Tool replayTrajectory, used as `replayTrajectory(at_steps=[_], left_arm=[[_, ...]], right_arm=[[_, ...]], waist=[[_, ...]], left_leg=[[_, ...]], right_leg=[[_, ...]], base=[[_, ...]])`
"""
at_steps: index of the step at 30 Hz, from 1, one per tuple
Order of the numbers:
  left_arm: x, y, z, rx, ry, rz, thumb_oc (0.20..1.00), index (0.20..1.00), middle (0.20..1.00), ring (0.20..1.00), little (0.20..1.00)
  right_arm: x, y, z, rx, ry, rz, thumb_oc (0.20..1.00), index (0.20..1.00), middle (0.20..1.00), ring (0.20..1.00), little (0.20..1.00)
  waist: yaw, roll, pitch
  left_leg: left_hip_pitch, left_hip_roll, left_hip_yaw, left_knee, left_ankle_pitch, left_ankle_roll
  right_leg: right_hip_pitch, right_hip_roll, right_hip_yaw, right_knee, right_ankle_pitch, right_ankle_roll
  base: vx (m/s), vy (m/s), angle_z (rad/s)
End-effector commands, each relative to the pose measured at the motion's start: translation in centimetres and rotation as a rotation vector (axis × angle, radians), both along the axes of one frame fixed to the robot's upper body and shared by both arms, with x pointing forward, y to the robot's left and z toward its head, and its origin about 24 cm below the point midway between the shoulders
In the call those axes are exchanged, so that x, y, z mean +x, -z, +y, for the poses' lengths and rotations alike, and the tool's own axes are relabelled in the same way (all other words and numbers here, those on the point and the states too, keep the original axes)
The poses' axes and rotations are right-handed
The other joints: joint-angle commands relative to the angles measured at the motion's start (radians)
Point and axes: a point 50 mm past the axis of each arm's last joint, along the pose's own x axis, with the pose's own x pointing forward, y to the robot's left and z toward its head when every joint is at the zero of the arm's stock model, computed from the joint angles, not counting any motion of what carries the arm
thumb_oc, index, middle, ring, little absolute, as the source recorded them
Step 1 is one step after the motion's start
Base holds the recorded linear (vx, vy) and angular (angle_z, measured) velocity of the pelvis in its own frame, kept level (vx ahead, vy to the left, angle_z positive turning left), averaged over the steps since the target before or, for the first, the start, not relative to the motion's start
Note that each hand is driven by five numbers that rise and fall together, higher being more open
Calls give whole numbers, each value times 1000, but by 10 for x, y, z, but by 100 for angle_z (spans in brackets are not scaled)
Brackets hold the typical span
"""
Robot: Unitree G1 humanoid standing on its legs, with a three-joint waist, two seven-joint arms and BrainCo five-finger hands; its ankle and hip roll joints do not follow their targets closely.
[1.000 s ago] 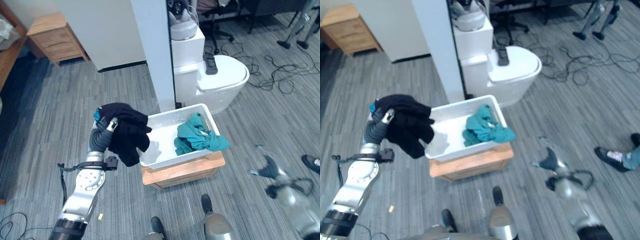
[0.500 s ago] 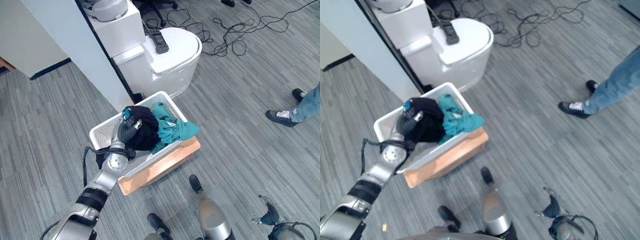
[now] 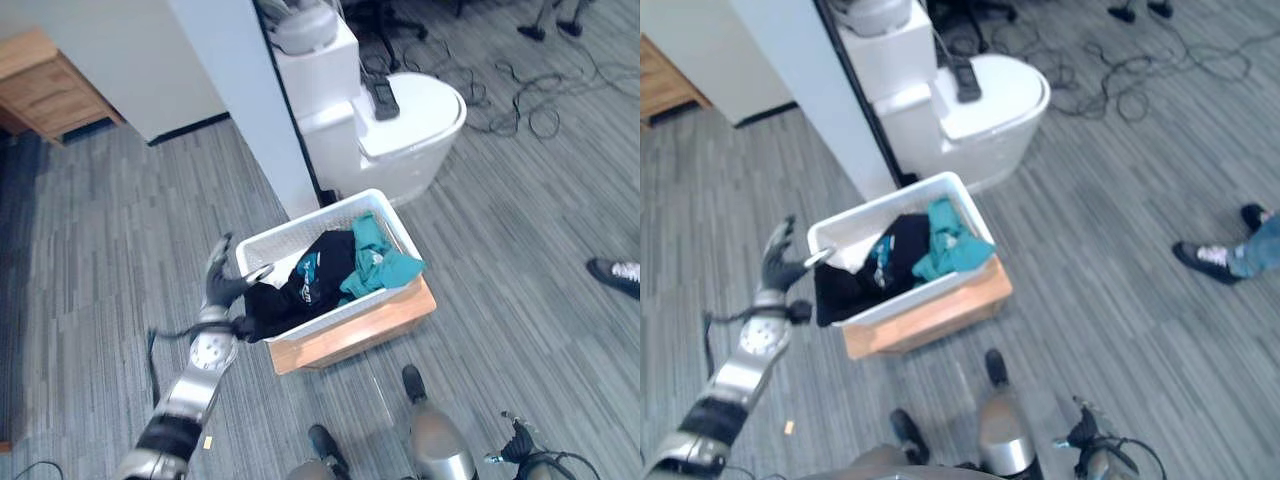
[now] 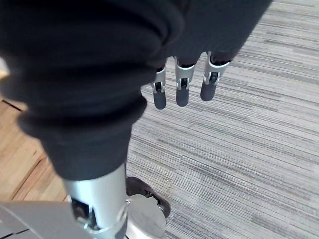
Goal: Tidy up the quilt and then pick up the clothes from the bed and put them into the laundry hamper.
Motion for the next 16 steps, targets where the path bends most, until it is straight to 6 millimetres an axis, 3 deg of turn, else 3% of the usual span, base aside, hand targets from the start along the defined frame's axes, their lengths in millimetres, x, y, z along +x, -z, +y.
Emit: replayTrajectory(at_steps=[1, 2, 3, 4, 5, 6, 7, 9, 12, 16], left_arm=[[-1, 7, 14, -13, -42, 34, 1000, 1000, 1000, 1000, 1000], [-12, 23, 16, -25, -53, 105, 1000, 1000, 1000, 1000, 1000], [-34, 58, 18, -42, -79, 270, 1000, 1000, 1000, 1000, 1000], [-34, 58, 18, -41, -80, 269, 1000, 1000, 1000, 1000, 1000], [-52, 79, 20, -71, -111, 373, 1000, 1000, 1000, 1000, 1000], [-82, 119, 16, -146, -181, 561, 1000, 1000, 1000, 1000, 1000], [-82, 119, 16, -146, -181, 561, 1000, 1000, 1000, 1000, 1000], [-135, 162, 9, -235, -300, 825, 1000, 1000, 1000, 1000, 1000], [-186, 188, 2, -227, -363, 1080, 1000, 1000, 1000, 1000, 1000], [-228, 197, 0, -191, -406, 1271, 1000, 1000, 1000, 1000, 1000]], right_arm=[[2, 6, 8, 53, 63, 29, 1000, 1000, 1000, 1000, 1000], [3, 8, 10, 82, 107, 30, 1000, 1000, 1000, 1000, 1000], [9, 8, 14, 134, 166, 15, 1000, 1000, 1000, 1000, 1000], [9, 8, 14, 134, 166, 14, 1000, 1000, 1000, 1000, 1000], [12, 10, 18, 141, 160, 26, 1000, 1000, 1000, 1000, 1000], [20, 10, 25, 156, 159, 30, 1000, 1000, 1000, 1000, 1000], [20, 10, 25, 156, 159, 30, 1000, 1000, 1000, 1000, 1000], [28, 11, 36, 217, 219, 10, 1000, 1000, 1000, 1000, 1000], [39, 12, 50, 340, 364, -36, 1000, 1000, 1000, 1000, 1000], [51, 10, 70, 438, 381, -56, 1000, 1000, 1000, 1000, 1000]], waist=[[23, -16, -73], [31, -17, -76], [46, -22, -82], [47, -21, -85], [57, -23, -86], [69, -26, -94], [69, -26, -95], [82, -31, -102], [91, -35, -116], [111, -41, -134]], left_leg=[[2, 37, -3, 2, -19, -39], [9, 36, -7, 2, -24, -37], [17, 37, -10, 2, -26, -34], [13, 38, -9, 2, -24, -34], [18, 36, -15, 2, -28, -32], [19, 38, -19, 2, -29, -29], [18, 38, -19, 2, -28, -29], [27, 36, -26, 2, -33, -26], [28, 35, -26, 2, -36, -25], [33, 35, -31, 2, -43, -23]], right_leg=[[0, -28, -9, 2, -138, 59], [9, -30, -13, 3, -142, 60], [22, -30, -18, 2, -144, 58], [17, -29, -16, 2, -141, 56], [26, -31, -23, 3, -145, 57], [31, -32, -27, 2, -145, 53], [30, -32, -26, 2, -145, 53], [43, -32, -33, 2, -151, 52], [46, -33, -35, 2, -152, 51], [59, -38, -47, 2, -158, 51]], base=[[0, 0, 0], [37, 54, 8], [28, 40, 14], [30, 46, 25], [26, 41, 17], [32, 46, 13], [35, 40, 5], [40, 53, 13], [49, 63, 16], [65, 68, 6]])
